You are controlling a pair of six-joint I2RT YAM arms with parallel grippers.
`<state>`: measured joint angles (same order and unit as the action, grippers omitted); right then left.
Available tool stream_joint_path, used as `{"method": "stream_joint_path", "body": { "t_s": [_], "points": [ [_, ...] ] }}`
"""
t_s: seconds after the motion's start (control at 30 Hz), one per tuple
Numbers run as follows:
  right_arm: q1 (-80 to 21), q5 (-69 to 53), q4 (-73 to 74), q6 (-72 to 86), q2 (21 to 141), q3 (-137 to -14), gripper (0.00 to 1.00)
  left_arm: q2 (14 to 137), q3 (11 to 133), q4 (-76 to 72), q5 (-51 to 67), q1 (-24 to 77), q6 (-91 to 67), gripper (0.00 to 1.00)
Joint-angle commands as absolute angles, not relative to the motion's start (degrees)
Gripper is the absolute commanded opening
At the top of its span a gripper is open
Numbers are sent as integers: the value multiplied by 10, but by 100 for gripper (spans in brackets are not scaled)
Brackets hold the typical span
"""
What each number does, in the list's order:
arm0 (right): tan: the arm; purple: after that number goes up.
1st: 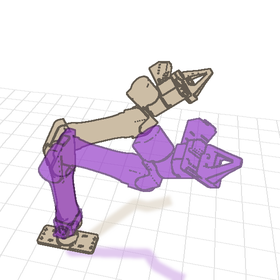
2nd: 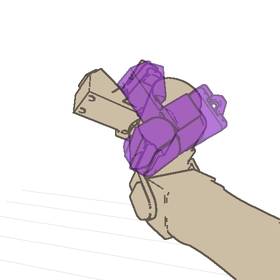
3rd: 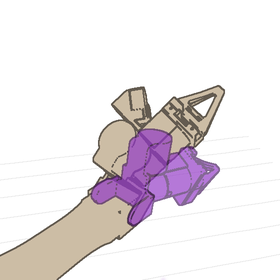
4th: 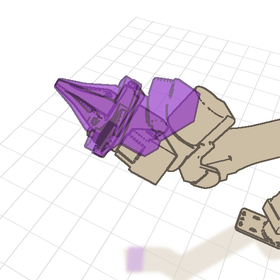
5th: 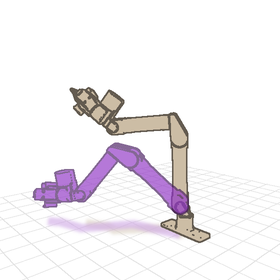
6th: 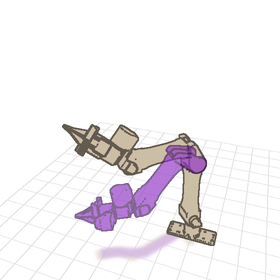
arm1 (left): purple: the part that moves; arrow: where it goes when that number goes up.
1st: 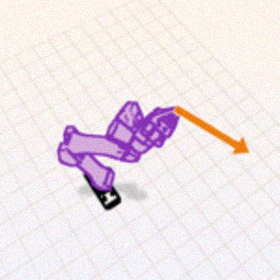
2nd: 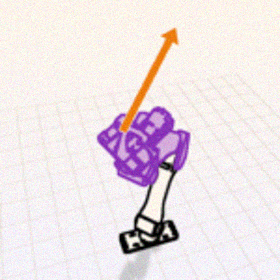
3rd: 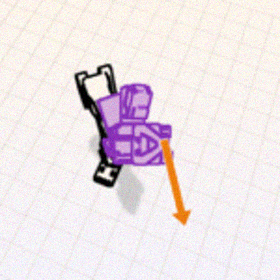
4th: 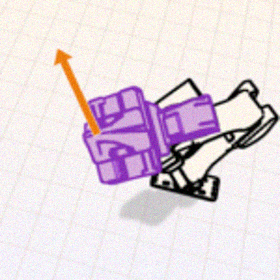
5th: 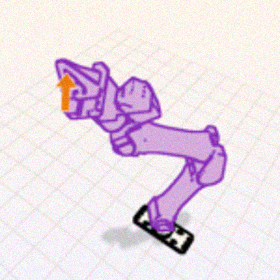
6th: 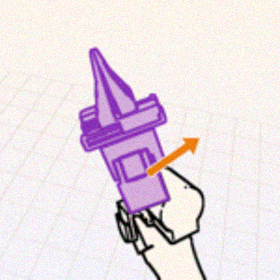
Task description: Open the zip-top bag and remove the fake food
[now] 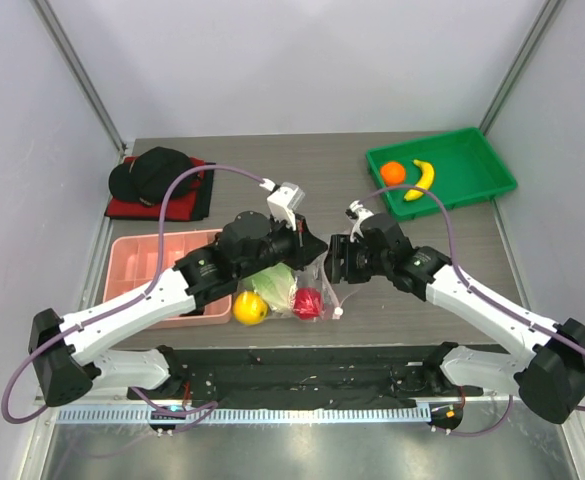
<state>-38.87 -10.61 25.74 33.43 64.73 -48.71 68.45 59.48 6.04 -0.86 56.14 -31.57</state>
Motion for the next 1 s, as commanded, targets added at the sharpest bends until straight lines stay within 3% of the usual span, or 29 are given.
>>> {"method": "stream_joint_path", "body": {
  "t_s": [0.0,0.33,0.47,0.5,0.63,0.67,0.73,0.8,0.9,0.97],
  "points": [
    [-390,-201,135,371,635,-451,64,686,621,28,9,561,-325,0],
    [-390,-250,40,412,635,-353,76,686,596,81,-50,561,-330,3],
    [-390,-254,21,422,636,-326,77,650,573,134,-43,561,-365,30],
    [-390,-246,20,424,635,-323,78,652,562,128,-28,561,-374,42],
    [-391,-220,31,442,621,-317,78,688,556,114,-4,580,-381,54],
    [-390,-190,51,453,612,-316,77,697,557,115,-4,588,-381,54],
    [-391,-109,99,484,578,-316,63,717,557,111,-15,594,-390,50],
    [-390,-92,99,501,556,-296,54,736,558,99,-27,605,-390,49],
    [-389,-90,86,512,526,-276,49,759,574,105,-44,614,-381,47],
    [-389,-106,61,517,522,-265,36,779,584,108,-58,617,-378,43]
  ]
}}
